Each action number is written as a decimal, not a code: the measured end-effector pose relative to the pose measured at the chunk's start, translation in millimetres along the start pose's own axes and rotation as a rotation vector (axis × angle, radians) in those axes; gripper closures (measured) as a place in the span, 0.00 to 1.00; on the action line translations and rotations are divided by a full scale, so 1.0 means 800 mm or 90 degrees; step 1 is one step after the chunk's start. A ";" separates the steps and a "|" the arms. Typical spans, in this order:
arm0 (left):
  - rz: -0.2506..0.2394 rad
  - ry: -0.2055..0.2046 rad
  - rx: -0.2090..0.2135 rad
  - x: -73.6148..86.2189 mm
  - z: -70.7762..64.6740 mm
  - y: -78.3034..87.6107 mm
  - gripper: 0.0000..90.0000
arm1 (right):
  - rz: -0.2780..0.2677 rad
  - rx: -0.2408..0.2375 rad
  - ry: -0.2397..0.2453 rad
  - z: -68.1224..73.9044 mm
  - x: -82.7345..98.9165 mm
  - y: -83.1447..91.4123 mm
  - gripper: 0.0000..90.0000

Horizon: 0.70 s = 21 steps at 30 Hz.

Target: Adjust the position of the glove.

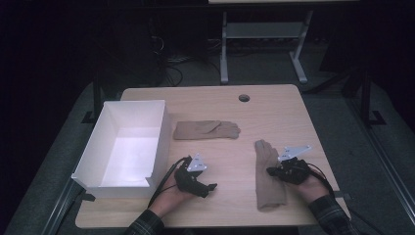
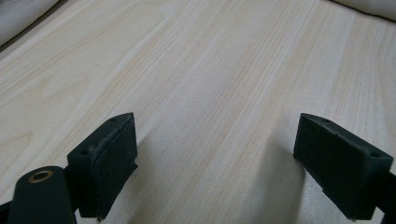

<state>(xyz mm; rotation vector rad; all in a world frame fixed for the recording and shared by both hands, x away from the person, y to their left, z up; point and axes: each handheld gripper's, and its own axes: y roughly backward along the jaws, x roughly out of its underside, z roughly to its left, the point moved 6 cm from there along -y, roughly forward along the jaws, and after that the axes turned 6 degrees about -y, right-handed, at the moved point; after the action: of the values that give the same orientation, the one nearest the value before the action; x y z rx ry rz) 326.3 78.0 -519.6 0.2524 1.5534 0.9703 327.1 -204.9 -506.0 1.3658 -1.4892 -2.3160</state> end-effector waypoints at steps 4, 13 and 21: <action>-0.001 0.008 0.002 0.000 -0.001 0.000 0.14 | 0.006 0.008 -0.001 0.007 0.014 0.012 1.00; -0.002 0.010 0.001 0.000 -0.001 0.000 0.14 | -0.029 0.013 -0.016 0.002 0.013 0.031 0.91; 0.000 0.012 0.000 0.000 -0.001 -0.001 0.14 | -0.063 0.064 -0.061 -0.039 0.010 0.039 0.71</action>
<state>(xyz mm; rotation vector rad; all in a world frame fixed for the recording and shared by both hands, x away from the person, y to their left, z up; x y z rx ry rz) 326.0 77.0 -519.8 0.2443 1.5703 0.9750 332.3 -246.8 -491.5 1.4022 -1.6204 -2.4294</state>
